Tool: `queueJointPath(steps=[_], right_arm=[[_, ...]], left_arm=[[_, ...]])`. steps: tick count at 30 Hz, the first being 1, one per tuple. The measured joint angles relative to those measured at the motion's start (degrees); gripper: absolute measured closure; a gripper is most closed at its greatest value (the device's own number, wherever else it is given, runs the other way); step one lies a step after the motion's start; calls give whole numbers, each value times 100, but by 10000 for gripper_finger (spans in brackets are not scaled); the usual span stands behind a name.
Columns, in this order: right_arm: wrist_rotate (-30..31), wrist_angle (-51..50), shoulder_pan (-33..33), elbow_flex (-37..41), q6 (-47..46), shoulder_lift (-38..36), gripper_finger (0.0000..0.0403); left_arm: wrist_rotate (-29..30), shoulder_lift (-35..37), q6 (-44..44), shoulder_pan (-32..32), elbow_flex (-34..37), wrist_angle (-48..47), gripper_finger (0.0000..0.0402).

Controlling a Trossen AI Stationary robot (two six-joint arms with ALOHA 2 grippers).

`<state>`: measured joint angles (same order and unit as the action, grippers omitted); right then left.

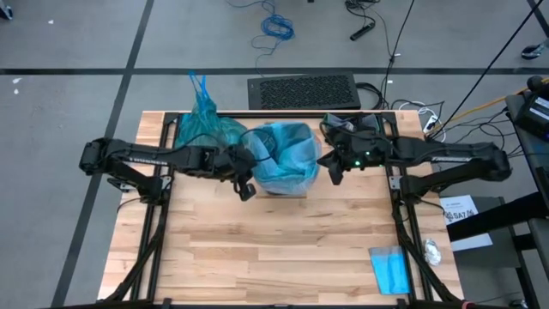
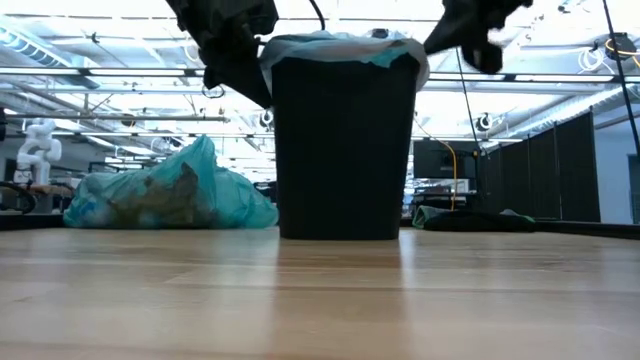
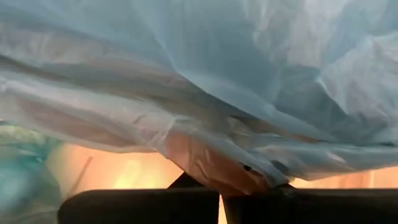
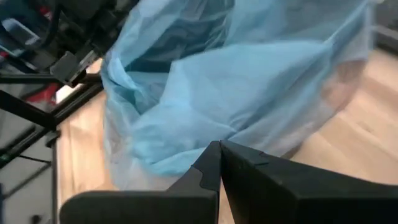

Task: Place trash/remove bag and relplace
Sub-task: Put the new blue trash bag in the black trash bin

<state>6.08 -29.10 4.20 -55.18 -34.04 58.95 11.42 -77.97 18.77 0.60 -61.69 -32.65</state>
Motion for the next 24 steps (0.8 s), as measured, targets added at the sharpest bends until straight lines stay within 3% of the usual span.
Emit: queueJointPath(steps=[5,9,14,18,24], right_arm=[[-628,1222,384,892,-421,-3,403],[-795,1752,467,1248,-680,13,403],[-779,1741,478,1274,-715,5,403],[-793,1736,486,1274,-706,10,403],[-799,1731,484,1274,-704,14,403]], left_arm=[[-48,0,-165,158,0,60,401],[-78,0,-315,241,25,162,401],[-394,13,-102,368,479,851,401],[-540,33,207,305,673,822,401],[-438,897,400,101,318,305,401]])
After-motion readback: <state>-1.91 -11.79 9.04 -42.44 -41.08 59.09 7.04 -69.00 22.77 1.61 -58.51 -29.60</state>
